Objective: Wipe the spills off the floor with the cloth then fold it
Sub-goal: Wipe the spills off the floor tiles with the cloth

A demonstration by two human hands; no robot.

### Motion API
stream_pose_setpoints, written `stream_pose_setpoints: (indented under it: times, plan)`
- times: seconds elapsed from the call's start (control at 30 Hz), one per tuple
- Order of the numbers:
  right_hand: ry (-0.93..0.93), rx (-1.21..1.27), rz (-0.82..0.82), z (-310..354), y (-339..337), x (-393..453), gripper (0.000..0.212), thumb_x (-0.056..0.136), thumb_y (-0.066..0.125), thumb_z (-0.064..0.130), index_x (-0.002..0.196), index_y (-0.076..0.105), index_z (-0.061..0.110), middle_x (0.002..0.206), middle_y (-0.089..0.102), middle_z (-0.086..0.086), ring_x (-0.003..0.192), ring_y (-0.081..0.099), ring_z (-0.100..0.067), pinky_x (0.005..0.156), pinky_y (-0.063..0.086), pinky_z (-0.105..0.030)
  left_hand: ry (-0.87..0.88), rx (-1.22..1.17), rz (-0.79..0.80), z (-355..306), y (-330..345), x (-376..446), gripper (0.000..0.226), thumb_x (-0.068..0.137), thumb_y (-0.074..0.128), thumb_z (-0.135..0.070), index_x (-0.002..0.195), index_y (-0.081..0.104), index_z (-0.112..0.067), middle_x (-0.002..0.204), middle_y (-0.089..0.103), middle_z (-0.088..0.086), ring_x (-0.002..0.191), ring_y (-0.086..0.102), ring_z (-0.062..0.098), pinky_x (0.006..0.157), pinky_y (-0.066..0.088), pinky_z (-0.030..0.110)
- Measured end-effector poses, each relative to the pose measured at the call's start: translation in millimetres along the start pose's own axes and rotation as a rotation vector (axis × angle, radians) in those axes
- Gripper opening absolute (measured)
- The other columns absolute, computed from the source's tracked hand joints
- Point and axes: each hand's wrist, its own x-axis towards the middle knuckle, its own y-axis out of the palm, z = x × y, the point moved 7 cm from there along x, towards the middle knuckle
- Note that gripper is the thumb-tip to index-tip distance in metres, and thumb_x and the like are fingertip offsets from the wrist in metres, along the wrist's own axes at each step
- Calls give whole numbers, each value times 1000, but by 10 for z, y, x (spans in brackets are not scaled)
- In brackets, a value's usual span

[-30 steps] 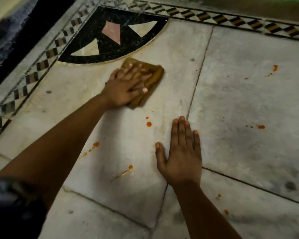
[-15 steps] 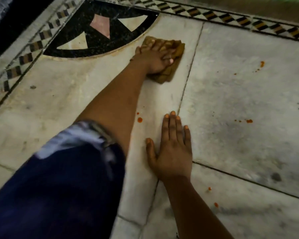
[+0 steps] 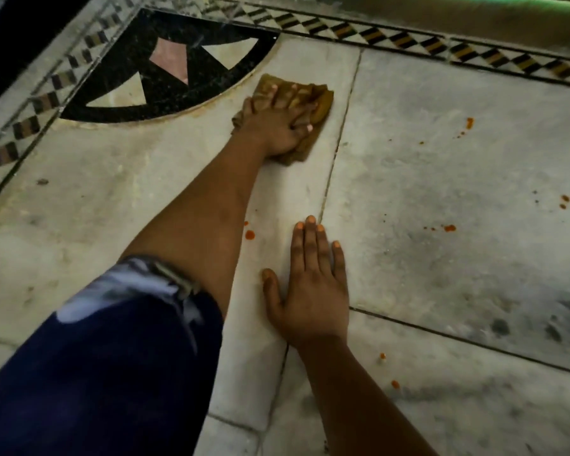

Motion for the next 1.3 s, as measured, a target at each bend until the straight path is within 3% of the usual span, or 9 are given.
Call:
stream_pose_setpoints:
  times: [0.17, 0.23, 0.3, 0.4, 0.6, 0.83, 1.0, 1.17, 1.3]
  plan:
    - [0, -9, -9, 5, -11, 13, 74, 87, 31, 50, 146, 27, 4, 153, 26, -14, 142, 23, -25, 113, 12, -41, 258, 43, 2, 76, 202, -662, 56, 90, 23, -62, 143, 10, -49, 158, -3, -10, 145, -8, 17, 114, -5, 44]
    - [-10, -21, -15, 12, -12, 9, 75, 87, 29, 50, 146, 26, 4, 153, 25, -14, 142, 22, -25, 113, 11, -41, 160, 24, 14, 479, 161, -802, 63, 84, 18, -63, 144, 8, -47, 158, -4, -8, 145, -8, 17, 114, -4, 44]
    - [-25, -33, -12, 21, -6, 3, 76, 87, 25, 51, 147, 22, 5, 154, 21, -14, 143, 19, -25, 114, 8, -41, -66, -17, 8, 871, 98, -762, 63, 88, 20, -63, 146, 7, -42, 159, -6, -4, 145, -9, 22, 114, -4, 49]
    - [-39, -32, 1, 20, 19, -7, 77, 87, 20, 52, 149, 16, 6, 156, 15, -13, 145, 12, -24, 116, 2, -39, -281, -144, -23, 806, 94, -718, 59, 95, 26, -58, 148, 6, -41, 159, -9, -5, 145, -12, 26, 112, -6, 57]
    - [-50, -33, 10, 25, 15, -6, 78, 87, 15, 53, 149, 9, 7, 158, 7, -12, 146, 4, -22, 117, -1, -39, -124, -87, -13, 400, 391, -1372, 58, 92, 30, -62, 142, 3, -53, 158, -10, -8, 145, -13, 22, 111, -7, 54]
    - [-68, -59, 35, 0, 40, -22, 75, 91, 20, 51, 149, 4, 6, 158, 2, -12, 146, 0, -23, 118, -2, -39, -335, -110, -38, 430, 282, -1317, 61, 95, 25, -58, 147, 0, -40, 158, -14, 2, 144, -16, 30, 110, -9, 60]
    - [-73, -51, 63, -6, 36, -55, 69, 96, 21, 46, 149, 1, 6, 158, -2, -12, 146, -3, -21, 118, -4, -37, -96, -11, 1, 331, 500, -1737, 57, 95, 24, -59, 145, 0, -47, 158, -12, -6, 145, -14, 23, 112, -6, 55]
    - [-68, -74, 60, -3, 28, -70, 71, 94, 15, 48, 149, 0, 6, 158, -3, -12, 146, -4, -22, 117, -5, -37, -325, -89, -12, 573, 340, -1572, 59, 94, 22, -59, 146, -2, -44, 158, -14, -1, 144, -15, 28, 111, -8, 59]
    - [-52, -64, 58, 11, 13, -78, 68, 96, 22, 44, 149, 2, 5, 158, -1, -12, 146, -2, -22, 116, -5, -37, -136, -20, -34, 292, 533, -1895, 57, 92, 24, -63, 143, -1, -51, 158, -12, -8, 145, -13, 20, 112, -6, 52]
